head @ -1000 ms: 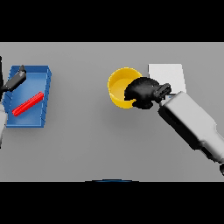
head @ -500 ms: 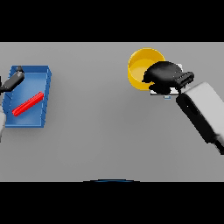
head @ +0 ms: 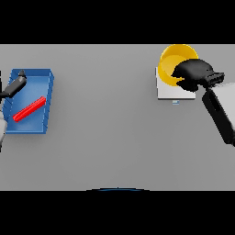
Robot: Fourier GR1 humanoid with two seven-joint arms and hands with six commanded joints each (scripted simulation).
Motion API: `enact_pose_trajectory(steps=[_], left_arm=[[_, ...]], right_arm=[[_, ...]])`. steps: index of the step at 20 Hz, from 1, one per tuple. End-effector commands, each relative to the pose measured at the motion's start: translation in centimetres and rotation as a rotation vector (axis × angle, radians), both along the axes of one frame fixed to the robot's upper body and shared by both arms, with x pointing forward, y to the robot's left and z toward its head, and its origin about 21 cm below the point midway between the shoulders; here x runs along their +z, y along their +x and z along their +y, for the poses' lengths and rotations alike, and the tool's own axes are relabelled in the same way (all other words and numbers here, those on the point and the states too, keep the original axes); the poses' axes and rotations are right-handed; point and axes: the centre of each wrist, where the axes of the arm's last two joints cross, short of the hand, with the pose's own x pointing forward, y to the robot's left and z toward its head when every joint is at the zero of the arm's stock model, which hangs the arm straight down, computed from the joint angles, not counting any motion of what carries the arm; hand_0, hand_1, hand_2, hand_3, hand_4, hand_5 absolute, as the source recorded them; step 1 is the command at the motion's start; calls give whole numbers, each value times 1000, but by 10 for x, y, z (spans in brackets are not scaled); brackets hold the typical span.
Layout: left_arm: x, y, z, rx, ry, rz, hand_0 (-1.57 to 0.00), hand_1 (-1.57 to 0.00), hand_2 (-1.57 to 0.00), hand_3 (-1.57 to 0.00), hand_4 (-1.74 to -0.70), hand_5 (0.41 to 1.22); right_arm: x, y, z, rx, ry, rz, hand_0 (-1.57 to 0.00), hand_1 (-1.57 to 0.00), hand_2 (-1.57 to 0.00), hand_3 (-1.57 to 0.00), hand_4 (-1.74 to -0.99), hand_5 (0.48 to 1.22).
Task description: Pick up the red beaker and tilt it to pour out 1 green nut into yellow bowl. Pick up the yellow bowl and place it on the metallic measuring scale.
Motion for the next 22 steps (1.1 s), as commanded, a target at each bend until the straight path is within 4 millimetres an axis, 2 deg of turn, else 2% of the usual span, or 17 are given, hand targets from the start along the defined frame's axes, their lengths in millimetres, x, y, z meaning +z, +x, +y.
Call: enact_pose_trajectory(steps=[1,4,9,12,13,14,15,17,18,20,22], left_arm=[[0,4,-1,5,6,2,1,1,1,1,-722,684],[4,3,2,3,9,-1,1,1,1,1,-724,682],[1,2,4,1,6,4,1,1,1,1,-728,675],[2,4,2,6,12,2,1,1,1,1,-723,671],[0,4,-2,-3,10,-1,1,1,1,1,-723,669],[1,5,0,3,18,3,1,1,1,1,-722,668],[-2,3,-3,-3,18,1,1,1,1,1,-724,667],[1,2,-2,0,18,-1,1,1,1,1,-724,671],[2,3,-1,1,17,2,1,1,1,1,-722,671],[0,4,-2,2,12,5,1,1,1,1,-719,668],[4,6,-3,1,16,-3,1,1,1,1,-718,666]], right_arm=[[-1,3,0,-13,-3,-7,-1571,-1571,-1459,-1259,-1741,1221],[-11,5,-16,-51,5,14,-1571,-1571,-1407,-1351,-1741,1221],[-31,7,-22,-72,30,40,-1571,-1571,-1362,-1338,-1741,1221],[-37,9,-20,-58,57,46,-1556,-1571,-1338,-1436,-1741,1221],[-38,10,-21,-56,60,43,-1501,-1571,-1330,-1463,-1741,1221],[-36,11,-20,-68,57,47,-1464,-1571,-1335,-1451,-1741,1221],[-38,10,-16,-69,59,47,-1448,-1501,-1382,-1390,-1734,1221],[-36,10,-18,-65,76,58,-1492,-1484,-1450,-1097,-1737,1221],[-36,11,-18,-65,74,61,-1439,-1337,-1286,-990,-1688,1221],[-36,11,-16,-57,57,71,-990,-882,-921,-796,-1629,1080],[-36,11,-13,-49,17,80,-634,-564,-660,-661,-1593,987]])
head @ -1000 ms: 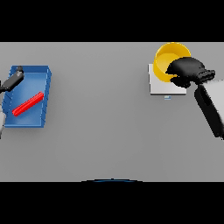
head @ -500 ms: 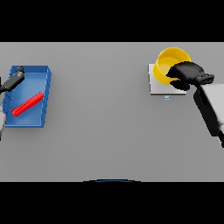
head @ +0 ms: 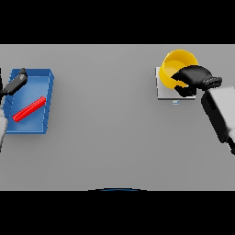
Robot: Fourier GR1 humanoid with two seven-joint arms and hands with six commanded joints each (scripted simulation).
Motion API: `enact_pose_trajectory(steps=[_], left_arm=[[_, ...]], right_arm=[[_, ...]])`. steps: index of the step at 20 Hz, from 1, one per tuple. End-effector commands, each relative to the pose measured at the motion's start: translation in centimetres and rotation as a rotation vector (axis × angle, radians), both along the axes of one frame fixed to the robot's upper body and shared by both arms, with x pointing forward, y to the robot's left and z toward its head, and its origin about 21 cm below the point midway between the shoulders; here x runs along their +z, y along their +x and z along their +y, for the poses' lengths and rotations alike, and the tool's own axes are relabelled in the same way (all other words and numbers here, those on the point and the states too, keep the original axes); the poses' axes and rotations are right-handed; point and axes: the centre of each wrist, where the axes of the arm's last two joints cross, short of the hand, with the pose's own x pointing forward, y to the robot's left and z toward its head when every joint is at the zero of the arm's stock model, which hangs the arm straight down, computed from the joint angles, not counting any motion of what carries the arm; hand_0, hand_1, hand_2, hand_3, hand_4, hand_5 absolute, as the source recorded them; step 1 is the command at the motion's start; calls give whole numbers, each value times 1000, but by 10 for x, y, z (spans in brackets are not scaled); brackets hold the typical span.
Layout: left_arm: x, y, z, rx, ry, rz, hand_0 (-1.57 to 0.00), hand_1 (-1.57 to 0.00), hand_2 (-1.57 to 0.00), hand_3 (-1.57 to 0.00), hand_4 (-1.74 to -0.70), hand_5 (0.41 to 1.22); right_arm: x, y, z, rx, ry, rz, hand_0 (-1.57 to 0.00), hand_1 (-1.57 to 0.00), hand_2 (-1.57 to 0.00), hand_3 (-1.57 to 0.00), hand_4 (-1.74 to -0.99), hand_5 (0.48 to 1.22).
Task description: Pick up the red beaker and tilt it to pour out 1 green nut into yellow bowl. Pick up the yellow bowl and place it on the metallic measuring scale.
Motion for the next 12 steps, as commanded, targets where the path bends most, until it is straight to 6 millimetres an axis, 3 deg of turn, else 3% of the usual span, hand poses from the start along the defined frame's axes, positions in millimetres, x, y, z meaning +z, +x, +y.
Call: enact_pose_trajectory(steps=[1,5,12], left_arm=[[-1,1,-2,-3,-2,3,1,1,1,1,-720,663],[-6,0,-2,4,-6,16,1,1,1,1,-722,664],[-3,2,-1,1,-2,3,1,1,1,1,-722,664]], right_arm=[[1,-1,-2,17,-6,6,-507,-451,-553,-604,-1579,955],[0,-2,0,48,0,-1,-207,-184,-244,-429,-1552,876],[-4,-1,-6,11,3,2,-43,-38,-50,-219,-1509,774]])
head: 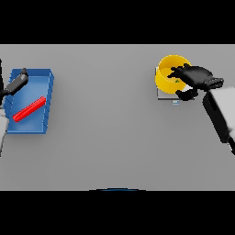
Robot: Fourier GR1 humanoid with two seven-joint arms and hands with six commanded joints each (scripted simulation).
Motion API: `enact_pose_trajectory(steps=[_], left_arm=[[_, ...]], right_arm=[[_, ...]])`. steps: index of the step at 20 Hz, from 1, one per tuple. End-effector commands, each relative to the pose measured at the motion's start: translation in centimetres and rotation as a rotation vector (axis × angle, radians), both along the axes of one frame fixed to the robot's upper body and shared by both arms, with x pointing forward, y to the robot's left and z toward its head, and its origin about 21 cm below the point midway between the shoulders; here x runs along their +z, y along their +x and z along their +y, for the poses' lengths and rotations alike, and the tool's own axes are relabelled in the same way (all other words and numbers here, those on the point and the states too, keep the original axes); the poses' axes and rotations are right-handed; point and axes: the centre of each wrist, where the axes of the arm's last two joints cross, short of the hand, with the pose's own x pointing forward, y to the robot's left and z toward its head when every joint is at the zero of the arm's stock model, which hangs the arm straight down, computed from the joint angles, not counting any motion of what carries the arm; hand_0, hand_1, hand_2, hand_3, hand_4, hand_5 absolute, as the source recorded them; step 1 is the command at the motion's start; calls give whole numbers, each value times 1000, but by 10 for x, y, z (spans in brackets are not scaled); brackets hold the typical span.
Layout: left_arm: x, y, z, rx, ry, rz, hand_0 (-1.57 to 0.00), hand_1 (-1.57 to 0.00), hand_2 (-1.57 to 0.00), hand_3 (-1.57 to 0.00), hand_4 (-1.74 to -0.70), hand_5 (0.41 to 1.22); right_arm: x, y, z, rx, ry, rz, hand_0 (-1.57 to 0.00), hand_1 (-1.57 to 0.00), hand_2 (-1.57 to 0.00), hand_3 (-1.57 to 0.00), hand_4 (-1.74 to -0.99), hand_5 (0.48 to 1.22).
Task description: Pick up the red beaker and tilt it to pour out 1 green nut into yellow bowl. Pick up the yellow bowl and place it on the metallic measuring scale.
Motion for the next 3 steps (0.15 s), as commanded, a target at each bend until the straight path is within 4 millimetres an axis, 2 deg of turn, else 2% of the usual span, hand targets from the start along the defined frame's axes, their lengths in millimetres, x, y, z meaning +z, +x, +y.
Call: enact_pose_trajectory(steps=[1,3], left_arm=[[-5,1,-2,3,-3,11,1,1,1,1,-721,665],[-5,2,0,8,-11,10,1,1,1,1,-726,665]], right_arm=[[0,-1,0,-5,0,4,-34,-30,-40,-192,-1500,763],[0,-1,1,-16,1,10,-21,-19,-25,-146,-1478,738]])
